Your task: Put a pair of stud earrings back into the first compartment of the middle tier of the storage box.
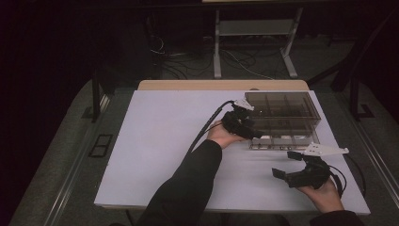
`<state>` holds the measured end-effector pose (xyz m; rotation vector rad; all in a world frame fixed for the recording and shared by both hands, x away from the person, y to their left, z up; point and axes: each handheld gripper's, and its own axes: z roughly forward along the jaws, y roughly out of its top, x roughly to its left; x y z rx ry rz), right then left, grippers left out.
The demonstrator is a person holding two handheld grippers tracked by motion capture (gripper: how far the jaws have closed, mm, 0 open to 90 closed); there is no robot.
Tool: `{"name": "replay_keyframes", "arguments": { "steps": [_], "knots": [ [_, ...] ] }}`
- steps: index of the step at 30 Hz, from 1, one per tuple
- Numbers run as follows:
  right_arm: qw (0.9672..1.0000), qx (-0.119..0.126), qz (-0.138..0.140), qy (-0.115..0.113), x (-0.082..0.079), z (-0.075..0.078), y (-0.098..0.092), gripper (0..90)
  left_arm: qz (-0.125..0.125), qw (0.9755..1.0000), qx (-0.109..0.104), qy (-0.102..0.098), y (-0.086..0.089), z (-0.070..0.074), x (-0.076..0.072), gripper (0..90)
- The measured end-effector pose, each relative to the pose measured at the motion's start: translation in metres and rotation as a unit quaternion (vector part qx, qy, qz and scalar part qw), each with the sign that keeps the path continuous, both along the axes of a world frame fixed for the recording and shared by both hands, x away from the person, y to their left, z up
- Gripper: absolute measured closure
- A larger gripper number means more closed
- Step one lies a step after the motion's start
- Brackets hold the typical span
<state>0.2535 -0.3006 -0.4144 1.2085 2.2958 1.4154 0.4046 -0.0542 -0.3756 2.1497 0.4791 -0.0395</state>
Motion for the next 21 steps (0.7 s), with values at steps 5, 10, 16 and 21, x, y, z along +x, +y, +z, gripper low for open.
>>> {"name": "replay_keyframes", "arguments": {
  "steps": [5,10,16,21],
  "knots": [
    [1.0,0.0,-0.001,-0.001,0.0,0.0,0.0,0.7,0.018,0.9997,-0.014,-0.005,0.017,0.006,-0.005,15.6],
    [1.0,-0.001,0.002,-0.002,0.0,0.0,0.001,0.7,0.034,0.999,-0.027,-0.008,0.036,0.008,-0.008,8.3],
    [1.0,-0.002,0.003,0.0,0.0,0.0,0.001,0.7,0.044,0.9988,-0.019,-0.013,0.057,0.008,-0.013,0.0],
    [1.0,-0.003,0.003,0.001,0.0,0.0,0.002,0.7,0.058,0.998,-0.018,-0.016,0.077,0.005,-0.018,0.0]
  ]
}}
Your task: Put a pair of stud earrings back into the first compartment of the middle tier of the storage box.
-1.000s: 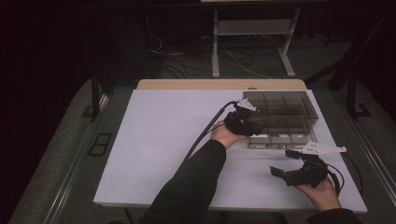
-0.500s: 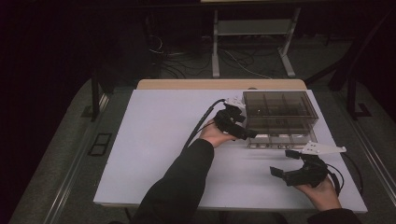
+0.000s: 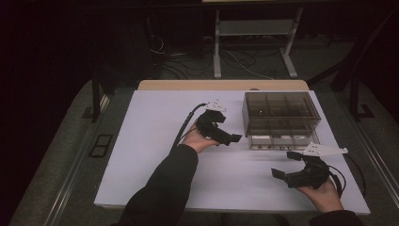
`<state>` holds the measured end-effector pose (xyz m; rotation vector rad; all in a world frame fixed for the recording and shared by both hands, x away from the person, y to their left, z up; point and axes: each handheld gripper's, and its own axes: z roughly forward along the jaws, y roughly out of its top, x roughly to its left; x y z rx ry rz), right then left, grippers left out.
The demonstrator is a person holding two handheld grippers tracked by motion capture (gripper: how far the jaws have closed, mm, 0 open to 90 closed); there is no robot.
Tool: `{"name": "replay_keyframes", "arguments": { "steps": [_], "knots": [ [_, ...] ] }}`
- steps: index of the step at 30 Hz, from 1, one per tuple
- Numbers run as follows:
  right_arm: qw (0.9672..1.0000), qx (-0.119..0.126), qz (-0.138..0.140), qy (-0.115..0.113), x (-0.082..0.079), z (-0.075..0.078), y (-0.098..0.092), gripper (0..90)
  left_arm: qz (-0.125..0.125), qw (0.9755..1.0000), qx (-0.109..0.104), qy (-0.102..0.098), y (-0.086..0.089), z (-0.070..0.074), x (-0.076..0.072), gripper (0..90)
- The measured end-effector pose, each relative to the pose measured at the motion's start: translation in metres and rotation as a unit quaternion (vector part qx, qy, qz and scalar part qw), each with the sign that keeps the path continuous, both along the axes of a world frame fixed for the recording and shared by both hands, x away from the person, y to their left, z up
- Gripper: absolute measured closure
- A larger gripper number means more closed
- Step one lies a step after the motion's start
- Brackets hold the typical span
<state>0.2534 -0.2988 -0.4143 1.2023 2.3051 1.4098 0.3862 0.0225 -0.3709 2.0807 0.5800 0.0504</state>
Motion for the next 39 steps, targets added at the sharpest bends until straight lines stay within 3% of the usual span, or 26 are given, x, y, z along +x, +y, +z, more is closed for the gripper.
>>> {"name": "replay_keyframes", "arguments": {
  "steps": [15,23,34,39],
  "knots": [
    [1.0,-0.001,0.003,-0.002,0.0,-0.001,0.001,0.7,0.052,0.9981,-0.027,-0.019,0.059,-0.003,-0.025,0.0],
    [1.0,-0.002,0.002,0.0,0.0,-0.001,0.002,0.7,0.077,0.996,-0.029,-0.033,0.087,-0.009,-0.044,0.0],
    [1.0,-0.004,0.005,0.005,0.0,-0.002,0.003,0.7,0.124,0.9905,-0.043,-0.042,0.13,-0.026,-0.072,0.0],
    [0.9999,-0.004,0.006,0.008,0.0,-0.002,0.003,0.7,0.135,0.9892,-0.038,-0.045,0.145,-0.034,-0.087,0.0]
  ]
}}
